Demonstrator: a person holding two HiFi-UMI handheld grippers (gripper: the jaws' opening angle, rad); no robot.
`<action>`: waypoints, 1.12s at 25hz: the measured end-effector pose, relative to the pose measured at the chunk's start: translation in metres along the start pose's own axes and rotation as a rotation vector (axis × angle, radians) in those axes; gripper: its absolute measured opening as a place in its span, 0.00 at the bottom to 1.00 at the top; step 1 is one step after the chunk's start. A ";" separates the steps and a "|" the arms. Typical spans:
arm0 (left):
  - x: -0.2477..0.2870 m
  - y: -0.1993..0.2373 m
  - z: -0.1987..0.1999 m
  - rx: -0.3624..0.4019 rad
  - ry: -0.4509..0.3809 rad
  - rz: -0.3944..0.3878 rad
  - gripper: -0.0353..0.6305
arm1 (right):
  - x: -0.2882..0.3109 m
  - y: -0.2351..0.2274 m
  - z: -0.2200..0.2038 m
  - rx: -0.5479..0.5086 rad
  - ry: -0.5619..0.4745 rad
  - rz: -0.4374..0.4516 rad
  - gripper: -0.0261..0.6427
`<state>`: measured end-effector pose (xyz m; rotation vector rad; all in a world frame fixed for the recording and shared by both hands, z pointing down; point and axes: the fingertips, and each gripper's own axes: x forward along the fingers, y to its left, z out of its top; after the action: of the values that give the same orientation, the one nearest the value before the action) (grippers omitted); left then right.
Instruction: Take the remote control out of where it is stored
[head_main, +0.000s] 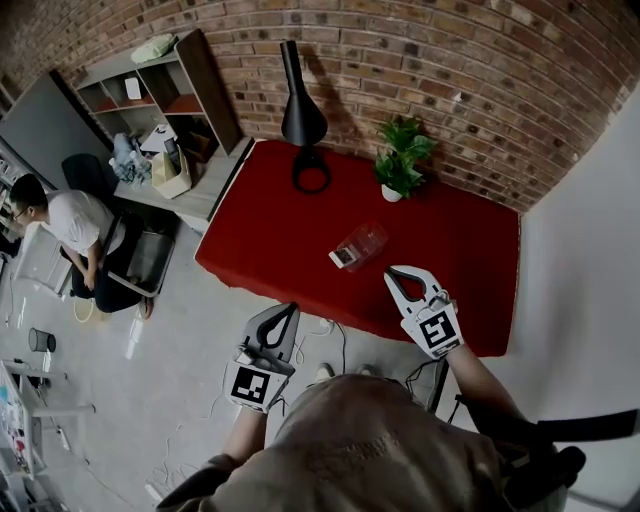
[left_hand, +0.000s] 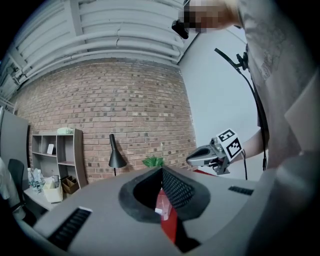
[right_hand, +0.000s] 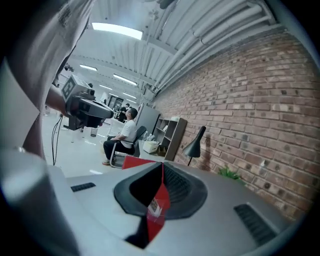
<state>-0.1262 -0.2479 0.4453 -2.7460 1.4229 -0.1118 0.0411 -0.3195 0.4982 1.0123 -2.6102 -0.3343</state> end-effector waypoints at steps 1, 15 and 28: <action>-0.001 0.001 -0.001 -0.003 0.002 0.002 0.06 | 0.009 -0.003 -0.008 0.019 0.012 0.010 0.06; -0.002 0.009 -0.008 -0.002 0.012 0.004 0.06 | 0.125 0.011 -0.097 0.061 0.269 0.097 0.24; -0.011 0.023 -0.021 -0.048 0.030 0.045 0.06 | 0.198 0.062 -0.200 0.028 0.625 0.168 0.36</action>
<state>-0.1529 -0.2523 0.4644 -2.7595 1.5133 -0.1201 -0.0602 -0.4304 0.7443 0.7430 -2.1081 0.0584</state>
